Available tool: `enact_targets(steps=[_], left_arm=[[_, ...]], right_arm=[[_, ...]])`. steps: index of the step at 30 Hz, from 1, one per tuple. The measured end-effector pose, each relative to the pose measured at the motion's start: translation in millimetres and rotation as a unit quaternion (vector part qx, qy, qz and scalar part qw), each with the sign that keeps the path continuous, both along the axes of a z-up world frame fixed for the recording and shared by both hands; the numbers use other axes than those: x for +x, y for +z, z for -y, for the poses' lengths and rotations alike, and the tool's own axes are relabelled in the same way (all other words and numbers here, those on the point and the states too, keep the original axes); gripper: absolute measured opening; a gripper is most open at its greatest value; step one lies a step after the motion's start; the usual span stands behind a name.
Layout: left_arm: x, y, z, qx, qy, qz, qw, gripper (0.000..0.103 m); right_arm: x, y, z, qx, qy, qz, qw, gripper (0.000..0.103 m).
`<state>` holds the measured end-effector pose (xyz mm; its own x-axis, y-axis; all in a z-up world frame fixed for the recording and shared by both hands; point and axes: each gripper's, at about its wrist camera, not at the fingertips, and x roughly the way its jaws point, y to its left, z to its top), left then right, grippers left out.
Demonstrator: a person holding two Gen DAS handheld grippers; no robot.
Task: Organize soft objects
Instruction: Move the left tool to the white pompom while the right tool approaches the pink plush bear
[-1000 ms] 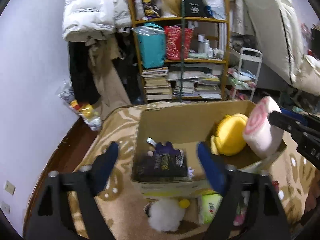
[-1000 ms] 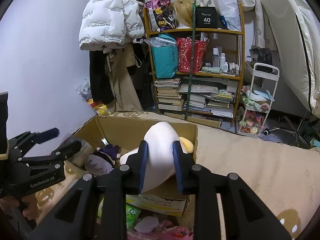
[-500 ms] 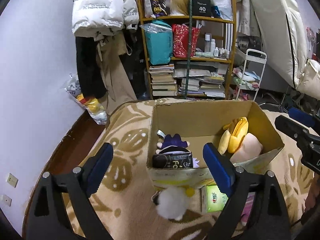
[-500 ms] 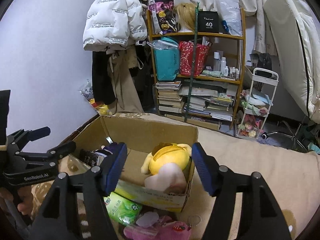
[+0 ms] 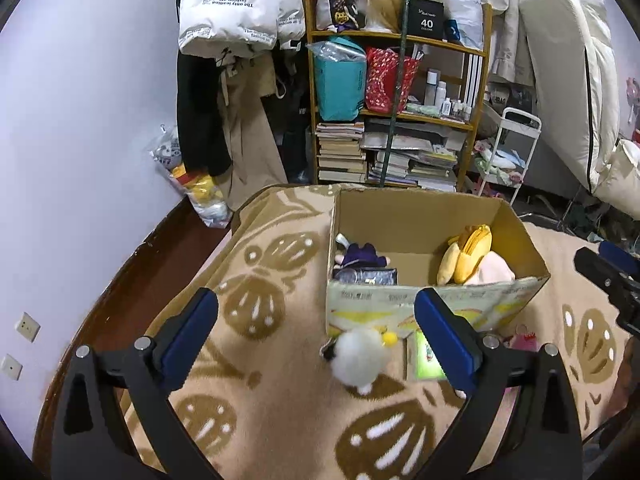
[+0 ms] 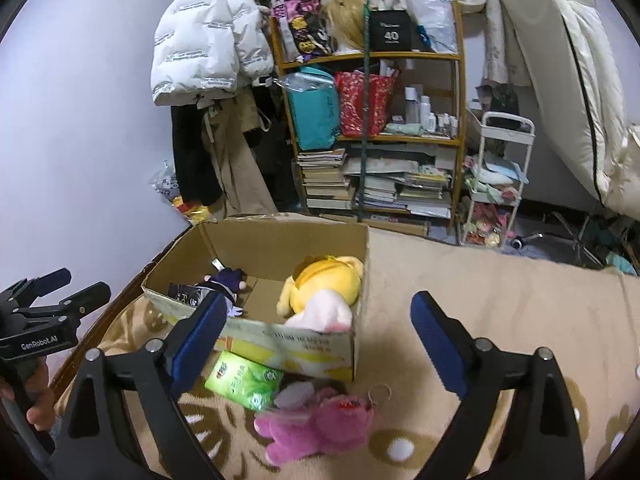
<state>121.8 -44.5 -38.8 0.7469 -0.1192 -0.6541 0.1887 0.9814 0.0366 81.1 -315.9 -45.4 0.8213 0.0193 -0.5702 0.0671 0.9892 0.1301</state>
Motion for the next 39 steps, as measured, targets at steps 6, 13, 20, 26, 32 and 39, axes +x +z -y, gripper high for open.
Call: enact_targets(steps=[6, 13, 20, 26, 32, 39], left_arm=[[-15, -5, 2, 0.010, -0.017, -0.020, 0.9996, 0.098], [-15, -17, -1, 0.027, -0.007, -0.047, 0.9985, 0.098], [5, -41, -1, 0.052, 0.000, -0.090, 0.9946, 0.098], [15, -58, 5, 0.032, -0.024, -0.103, 0.9938, 0.098], [27, -72, 14, 0.017, -0.053, -0.107, 0.9927, 0.098], [34, -88, 23, 0.033, -0.049, -0.109, 0.9923, 0.098]], right_arm=[[-12, 0, 8, 0.009, -0.016, -0.012, 1.000, 0.099], [-19, -15, 15, 0.013, -0.035, -0.047, 0.998, 0.099], [-12, -33, 18, 0.019, -0.044, -0.085, 0.995, 0.099], [-2, -47, 22, 0.014, -0.053, -0.118, 0.992, 0.099], [5, -67, 32, 0.016, -0.082, -0.168, 0.982, 0.099], [7, -92, 47, 0.053, -0.099, -0.221, 0.969, 0.096]])
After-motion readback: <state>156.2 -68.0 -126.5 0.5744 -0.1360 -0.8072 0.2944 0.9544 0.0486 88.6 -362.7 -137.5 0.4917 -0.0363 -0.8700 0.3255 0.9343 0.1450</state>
